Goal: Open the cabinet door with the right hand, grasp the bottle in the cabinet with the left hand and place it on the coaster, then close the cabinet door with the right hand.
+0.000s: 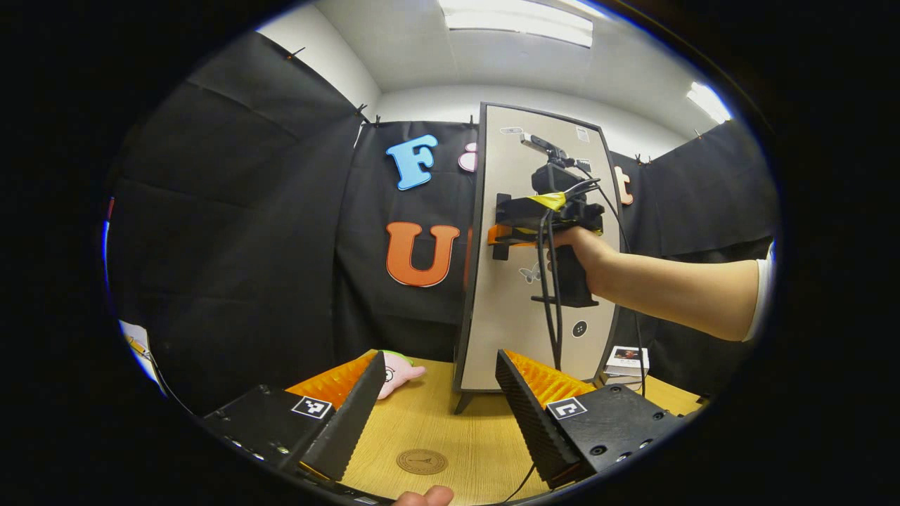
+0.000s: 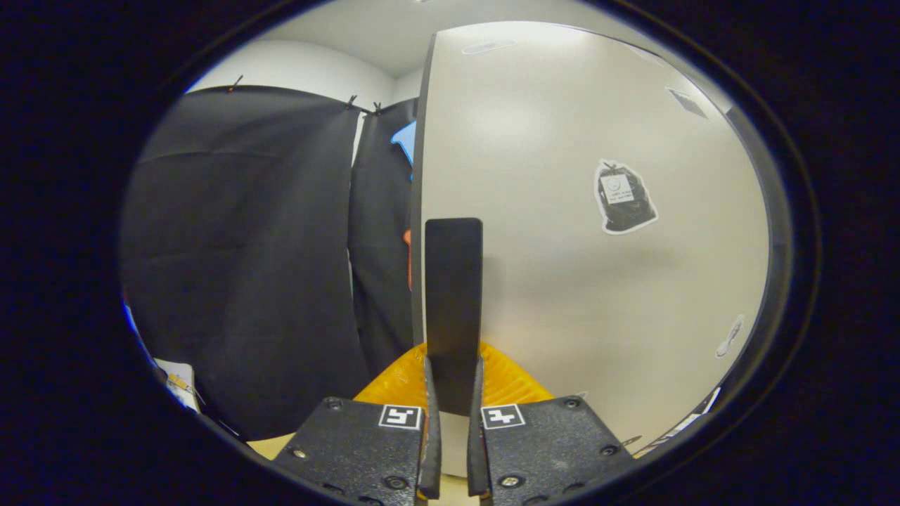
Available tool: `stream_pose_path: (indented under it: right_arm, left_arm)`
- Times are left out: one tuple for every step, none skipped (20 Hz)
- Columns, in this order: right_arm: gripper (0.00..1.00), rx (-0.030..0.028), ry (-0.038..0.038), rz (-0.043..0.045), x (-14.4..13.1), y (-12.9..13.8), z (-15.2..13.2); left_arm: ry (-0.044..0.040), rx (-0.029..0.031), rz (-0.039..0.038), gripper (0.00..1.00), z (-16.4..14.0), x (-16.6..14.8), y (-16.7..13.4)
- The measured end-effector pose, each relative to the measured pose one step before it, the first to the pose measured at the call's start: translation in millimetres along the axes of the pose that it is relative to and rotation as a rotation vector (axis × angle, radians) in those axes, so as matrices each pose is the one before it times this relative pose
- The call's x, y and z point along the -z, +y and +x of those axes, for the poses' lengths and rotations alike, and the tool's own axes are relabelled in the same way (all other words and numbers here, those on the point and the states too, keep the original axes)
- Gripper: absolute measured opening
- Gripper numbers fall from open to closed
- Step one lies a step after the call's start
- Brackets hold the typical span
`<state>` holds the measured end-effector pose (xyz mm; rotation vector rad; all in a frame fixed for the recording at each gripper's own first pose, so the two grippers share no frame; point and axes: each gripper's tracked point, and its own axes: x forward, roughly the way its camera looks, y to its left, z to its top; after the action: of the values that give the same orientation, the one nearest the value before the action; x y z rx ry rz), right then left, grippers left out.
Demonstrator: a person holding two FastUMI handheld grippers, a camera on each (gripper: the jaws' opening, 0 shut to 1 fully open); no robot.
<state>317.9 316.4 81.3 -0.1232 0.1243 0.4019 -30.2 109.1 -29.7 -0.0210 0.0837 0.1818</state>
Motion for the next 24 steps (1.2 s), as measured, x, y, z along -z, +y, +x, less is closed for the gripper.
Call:
stream_pose_path:
  right_arm:
    - [0.18,-0.01093,-0.00150,-0.00391,-0.09,1.16,-4.98]
    - [0.18,-0.01104,-0.00344,-0.00505,-0.25,1.73,-5.69]
    - [0.18,-0.01364,-0.00469,-0.00283,0.17,3.71,-7.45]
    - [0.18,-0.01303,-0.00475,-0.00083,-0.42,3.92,-8.31]
    - [0.18,-0.01297,-0.00635,-0.00251,-0.15,4.81,-9.19]
    - [0.18,-0.01341,-0.00424,-0.00165,-1.21,4.39,-10.68]
    - [0.18,-0.01066,-0.00471,0.00268,0.59,-2.43,-5.34]
    - [0.18,-0.00805,-0.00341,-0.00187,-0.05,-4.06,-6.63]
    - [0.18,-0.00727,-0.00119,-0.00250,-0.36,-6.70,-12.77]
    - [0.18,-0.00586,-0.00234,0.00122,-0.94,-4.04,-8.29]
    - [0.18,-0.00518,-0.00325,-0.00421,1.88,1.32,-7.11]
    - [0.18,-0.00550,-0.00167,-0.00055,0.42,-1.48,-8.23]
    - [0.18,-0.00258,-0.00246,-0.00026,0.78,-1.20,-9.91]
    - [0.18,-0.00013,-0.00424,-0.00547,0.10,-1.44,-9.58]
    - [0.18,0.00346,-0.00479,-0.00405,0.46,-0.94,-9.69]
    - [0.18,0.00317,-0.00141,-0.00546,0.53,-2.08,-9.59]
    - [0.18,0.00154,-0.00110,-0.00162,0.45,-1.88,-8.16]
    - [0.18,0.00026,0.00006,0.00298,-0.02,-2.52,-8.22]
    - [0.18,-0.00116,0.00179,0.00387,1.13,-3.64,-8.19]
    - [0.17,0.00165,0.00127,0.00096,-0.05,-3.68,-7.59]
    - [0.18,0.00570,0.00004,-0.00207,0.17,-4.24,-7.74]
    - [0.18,0.00930,-0.00088,-0.00423,0.54,-3.70,-7.31]
    - [0.18,0.01002,-0.00021,-0.00288,0.90,-3.50,-7.41]
    - [0.18,0.01190,-0.00285,0.00080,-0.04,-3.39,-6.74]
  left_arm:
    - [-0.00063,-0.00198,0.00342,0.95,-0.30,-0.62,1.84]
    - [-0.00010,-0.00188,0.00459,0.95,-0.48,-0.56,0.49]
    - [-0.00141,-0.00021,0.00462,0.95,-0.20,-0.55,-0.54]
    - [-0.00201,0.00142,0.00336,0.95,-0.05,-0.92,-0.24]
    - [-0.00190,0.00342,0.00261,0.95,-0.63,1.19,-1.16]
    - [-0.00102,0.00410,0.00250,0.95,-0.42,-0.21,-1.39]
    - [-0.00016,0.00606,0.00154,0.95,-0.92,-1.10,-2.51]
    - [0.00070,0.00781,0.00067,0.95,-1.47,-1.34,-3.59]
    - [0.00094,0.00877,0.00092,0.95,1.34,0.93,-3.25]
    - [0.00087,0.01038,0.00131,0.95,0.56,0.70,-4.32]
    - [0.00081,0.01067,0.00179,0.95,0.22,0.25,-4.96]
    - [0.00004,0.01241,0.00202,0.95,-0.01,0.55,-5.44]
    - [-0.00027,0.01341,0.00248,0.95,0.06,-0.03,-6.00]
    - [0.00018,0.01259,0.00301,0.95,1.05,0.14,-4.87]
    - [0.00007,0.01225,0.00256,0.95,1.41,0.85,-4.65]
    - [-0.00155,0.01292,0.00205,0.95,1.87,-0.33,-5.94]
    - [0.00020,0.01329,0.00137,0.95,0.96,-0.11,-5.08]
    - [0.00162,0.01369,0.00027,0.95,0.79,0.12,-6.38]
    - [0.00131,0.01329,0.00048,0.95,0.80,0.85,-6.17]
    - [0.00178,0.01212,0.00085,0.95,1.18,0.51,-5.98]
    - [0.00053,0.01126,0.00122,0.95,0.47,0.49,-5.87]
    - [-0.00033,0.00941,0.00075,0.95,0.59,0.02,-5.14]
    - [0.00069,0.00965,0.00045,0.95,2.02,0.45,-5.65]
    - [0.00102,0.00928,0.00014,0.95,1.72,0.17,-5.68]
